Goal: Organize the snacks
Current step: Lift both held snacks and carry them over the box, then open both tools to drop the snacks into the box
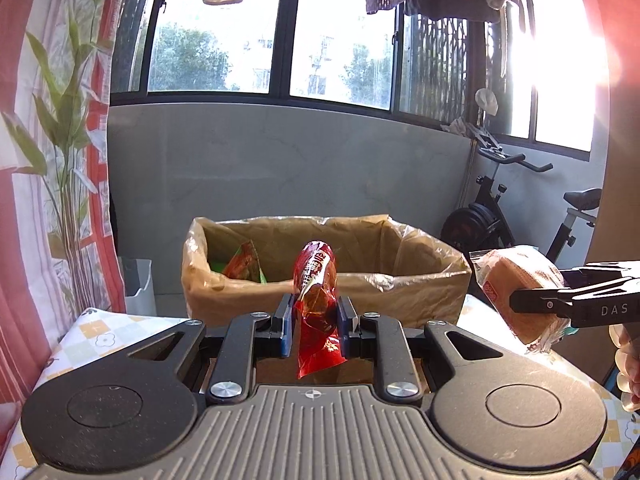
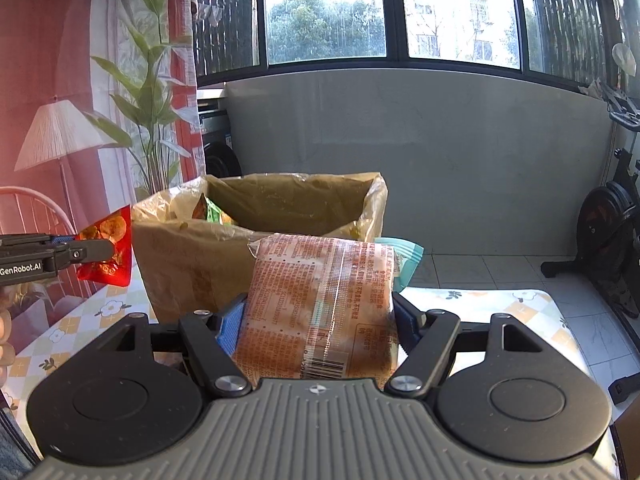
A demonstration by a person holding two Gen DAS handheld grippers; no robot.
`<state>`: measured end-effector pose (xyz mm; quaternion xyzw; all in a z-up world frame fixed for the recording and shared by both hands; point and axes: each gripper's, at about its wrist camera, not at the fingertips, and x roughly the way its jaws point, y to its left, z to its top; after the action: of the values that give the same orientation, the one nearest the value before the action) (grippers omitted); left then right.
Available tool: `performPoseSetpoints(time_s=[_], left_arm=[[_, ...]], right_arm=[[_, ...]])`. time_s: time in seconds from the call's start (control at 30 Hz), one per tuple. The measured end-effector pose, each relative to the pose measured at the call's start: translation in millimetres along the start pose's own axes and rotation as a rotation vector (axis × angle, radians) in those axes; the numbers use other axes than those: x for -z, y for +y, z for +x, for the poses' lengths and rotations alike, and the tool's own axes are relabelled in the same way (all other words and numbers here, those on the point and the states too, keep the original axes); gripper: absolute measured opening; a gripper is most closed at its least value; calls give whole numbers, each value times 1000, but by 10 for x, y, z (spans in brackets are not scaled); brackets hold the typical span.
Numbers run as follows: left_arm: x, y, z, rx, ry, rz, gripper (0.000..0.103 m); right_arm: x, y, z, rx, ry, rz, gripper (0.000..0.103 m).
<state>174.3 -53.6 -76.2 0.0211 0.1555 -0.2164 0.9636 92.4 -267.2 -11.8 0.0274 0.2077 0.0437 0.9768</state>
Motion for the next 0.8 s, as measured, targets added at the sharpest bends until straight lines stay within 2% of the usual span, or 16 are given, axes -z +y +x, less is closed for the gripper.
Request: performPoseSetpoints(time_s=[0.17, 0.3, 0.5, 0.53, 0.63, 0.8], left_arm=[[-324, -13, 304, 19, -31, 7, 23], [-540, -29, 649, 4, -40, 0, 23], [-674, -20, 1155, -28, 9, -6, 23], [-668, -20, 1204, -25, 17, -10, 26], [-637, 22, 1317, -4, 39, -35, 46], [-567, 100, 1389, -17, 74, -34, 52]], right_arm=[[-380, -15, 244, -31, -41, -57, 73], [-628, 47, 661, -43, -52, -134, 73], [-752, 101, 1308, -68, -14, -146, 73], [-748, 109, 1382, -69, -5, -144, 73], [-713, 135, 1568, -68, 20, -154, 73], [-657, 106, 1710, -71, 67, -112, 76]])
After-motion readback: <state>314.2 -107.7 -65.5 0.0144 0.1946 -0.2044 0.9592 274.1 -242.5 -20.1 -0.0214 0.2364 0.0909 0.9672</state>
